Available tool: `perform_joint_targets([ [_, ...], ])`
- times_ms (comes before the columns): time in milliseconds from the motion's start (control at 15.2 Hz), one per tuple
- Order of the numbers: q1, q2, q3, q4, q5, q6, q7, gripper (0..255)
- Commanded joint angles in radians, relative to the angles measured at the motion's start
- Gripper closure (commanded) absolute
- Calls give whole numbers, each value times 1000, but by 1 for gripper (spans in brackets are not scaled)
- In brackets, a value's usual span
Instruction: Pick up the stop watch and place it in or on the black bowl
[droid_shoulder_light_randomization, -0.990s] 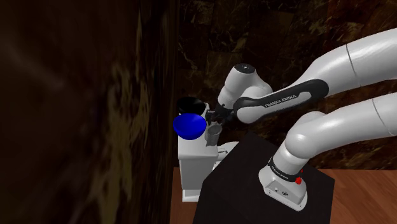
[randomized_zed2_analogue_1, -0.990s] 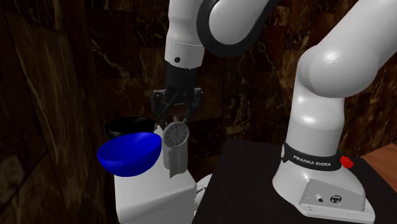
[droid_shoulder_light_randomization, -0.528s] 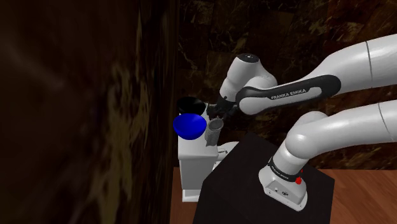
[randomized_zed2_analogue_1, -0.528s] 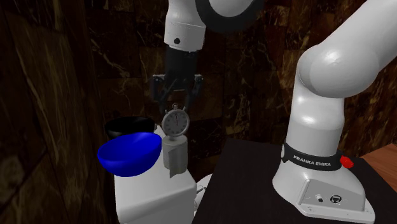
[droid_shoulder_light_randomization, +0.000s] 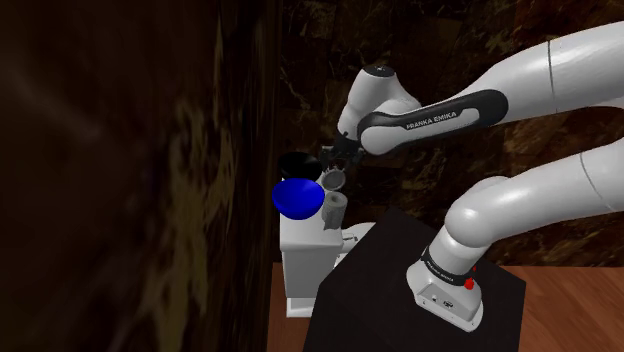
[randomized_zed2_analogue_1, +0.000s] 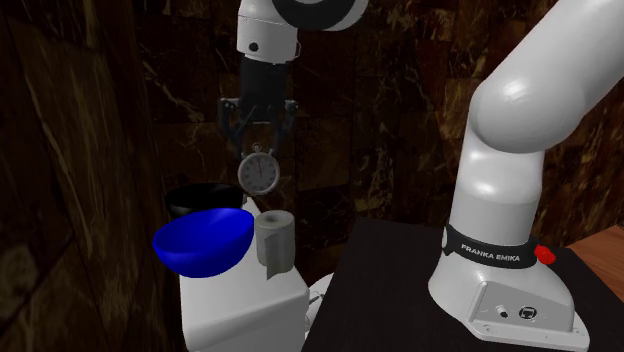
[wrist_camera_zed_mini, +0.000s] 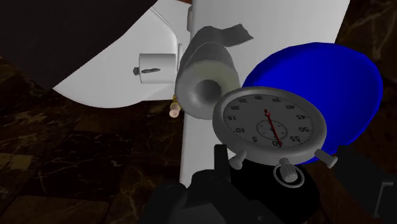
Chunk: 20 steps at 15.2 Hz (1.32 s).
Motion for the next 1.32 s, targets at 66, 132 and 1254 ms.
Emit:
perform_joint_targets([
  [66, -56, 116, -10, 95, -42, 23, -21, 255],
  [132, -73, 154, -12, 128, -56, 28, -27, 255],
  [1254, -202, 746, -52, 811, -265, -82, -61, 255],
])
